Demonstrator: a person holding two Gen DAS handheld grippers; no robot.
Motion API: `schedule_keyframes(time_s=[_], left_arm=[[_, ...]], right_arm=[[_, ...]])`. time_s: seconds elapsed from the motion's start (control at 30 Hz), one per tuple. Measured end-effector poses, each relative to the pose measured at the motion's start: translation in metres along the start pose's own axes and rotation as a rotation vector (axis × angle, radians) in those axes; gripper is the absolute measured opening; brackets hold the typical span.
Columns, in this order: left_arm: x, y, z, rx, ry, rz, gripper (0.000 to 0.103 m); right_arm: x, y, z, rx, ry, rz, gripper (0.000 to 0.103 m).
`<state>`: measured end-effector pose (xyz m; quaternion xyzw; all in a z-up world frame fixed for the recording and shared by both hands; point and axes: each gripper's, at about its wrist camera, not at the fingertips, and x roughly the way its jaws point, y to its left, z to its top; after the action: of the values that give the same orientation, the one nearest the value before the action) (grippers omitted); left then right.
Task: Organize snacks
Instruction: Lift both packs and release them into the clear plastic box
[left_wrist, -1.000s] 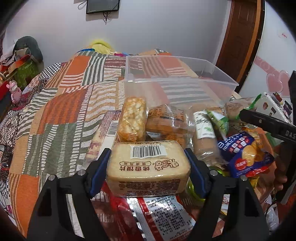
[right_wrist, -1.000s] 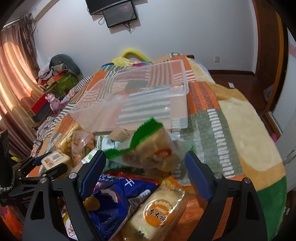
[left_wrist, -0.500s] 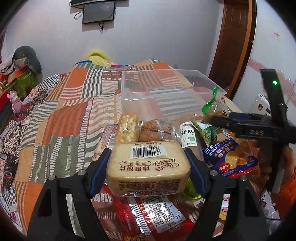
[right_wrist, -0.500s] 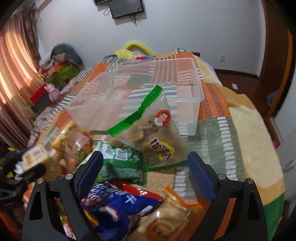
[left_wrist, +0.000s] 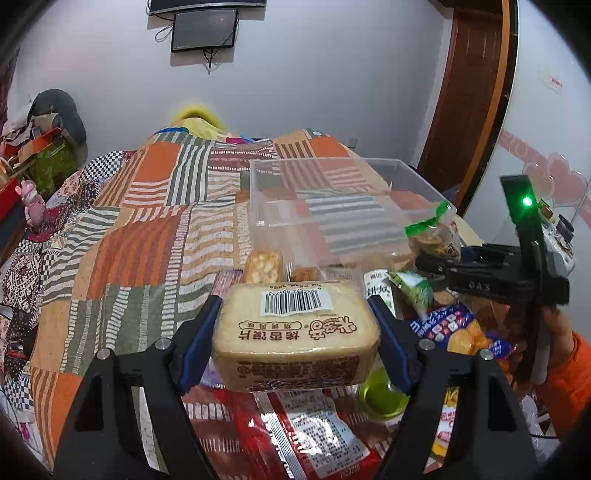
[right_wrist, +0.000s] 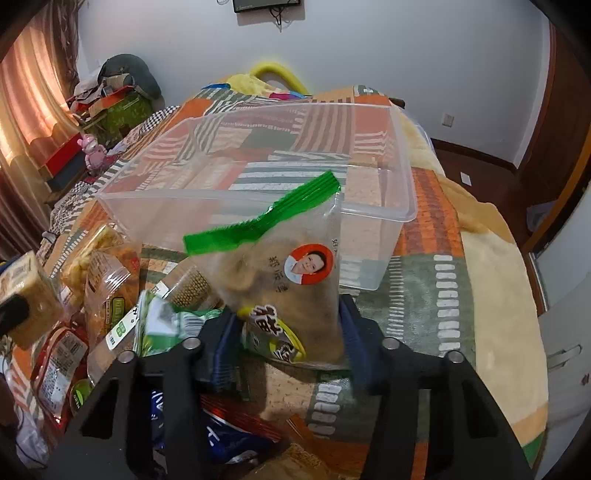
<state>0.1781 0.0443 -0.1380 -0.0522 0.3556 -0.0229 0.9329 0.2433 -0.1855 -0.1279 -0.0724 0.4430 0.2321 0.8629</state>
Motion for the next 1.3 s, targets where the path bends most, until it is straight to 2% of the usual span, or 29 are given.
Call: schedule_keyframes(time_s=[0.2, 0.47, 0.77, 0.97, 1.3], left_arm=[[0.001, -0.002, 0.018, 0.001, -0.026, 0.005, 0.078], [0.007, -0.007, 0.056, -0.006, -0.070, -0.005, 0.078], [0.029, -0.018, 0.097, 0.023, -0.091, -0.009, 0.078], [0.059, -0.021, 0.115, 0.009, -0.046, -0.026, 0.078], [0.122, -0.029, 0.129, 0.032, 0.089, -0.012, 0.078]], right_arm=[[-0.022, -0.002, 0.001, 0.000, -0.061, 0.006, 0.042], [-0.054, -0.006, 0.022, 0.010, -0.165, 0.021, 0.042], [-0.056, -0.006, 0.049, 0.040, -0.247, 0.017, 0.042], [-0.044, -0.005, 0.064, 0.056, -0.260, 0.010, 0.042], [-0.008, -0.008, 0.072, 0.071, -0.171, 0.014, 0.042]])
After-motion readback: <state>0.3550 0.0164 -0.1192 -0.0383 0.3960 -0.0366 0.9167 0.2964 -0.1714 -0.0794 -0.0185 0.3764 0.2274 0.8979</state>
